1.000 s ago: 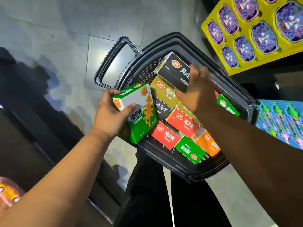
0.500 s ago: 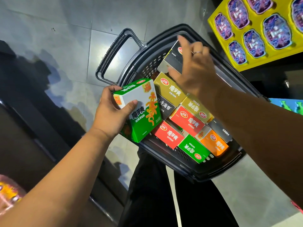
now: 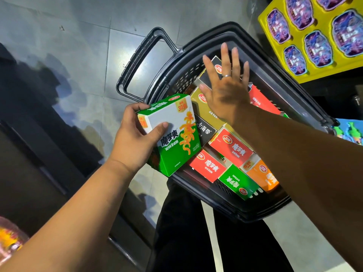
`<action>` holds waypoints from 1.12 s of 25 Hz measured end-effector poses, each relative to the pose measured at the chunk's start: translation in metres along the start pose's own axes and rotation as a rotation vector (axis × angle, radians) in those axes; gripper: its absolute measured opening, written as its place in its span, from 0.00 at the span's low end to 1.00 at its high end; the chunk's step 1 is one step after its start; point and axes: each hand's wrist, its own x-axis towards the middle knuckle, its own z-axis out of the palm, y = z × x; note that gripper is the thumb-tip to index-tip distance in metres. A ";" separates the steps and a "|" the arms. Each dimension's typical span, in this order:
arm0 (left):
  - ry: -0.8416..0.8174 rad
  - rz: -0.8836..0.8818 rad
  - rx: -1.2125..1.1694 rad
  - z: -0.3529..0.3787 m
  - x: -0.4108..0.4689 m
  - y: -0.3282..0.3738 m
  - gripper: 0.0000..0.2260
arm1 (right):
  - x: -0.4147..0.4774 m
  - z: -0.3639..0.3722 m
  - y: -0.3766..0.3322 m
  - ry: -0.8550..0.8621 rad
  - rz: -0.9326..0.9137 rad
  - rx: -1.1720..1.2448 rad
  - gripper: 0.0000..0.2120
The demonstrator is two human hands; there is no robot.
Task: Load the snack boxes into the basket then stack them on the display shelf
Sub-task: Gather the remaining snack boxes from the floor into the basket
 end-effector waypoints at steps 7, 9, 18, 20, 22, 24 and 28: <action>0.010 0.040 0.002 0.000 -0.003 -0.002 0.21 | 0.000 0.006 0.004 0.011 -0.028 0.006 0.30; 0.012 0.045 -0.001 -0.002 -0.007 0.001 0.22 | -0.016 0.005 0.004 0.059 -0.029 0.122 0.28; -0.042 0.160 -0.005 -0.029 -0.017 0.016 0.23 | -0.130 0.007 -0.028 -0.142 0.009 0.324 0.18; -0.071 0.159 -0.003 -0.031 -0.017 0.015 0.24 | -0.126 0.017 -0.033 -0.231 -0.006 0.127 0.25; -0.123 0.161 0.046 -0.024 -0.019 0.015 0.23 | -0.113 0.019 -0.033 -0.229 0.056 0.035 0.26; -0.203 0.183 0.095 -0.013 -0.022 0.021 0.24 | -0.106 0.022 -0.031 -0.223 0.079 -0.015 0.26; -0.326 0.241 0.248 0.002 -0.023 0.032 0.22 | -0.108 0.029 -0.027 -0.205 0.050 -0.012 0.26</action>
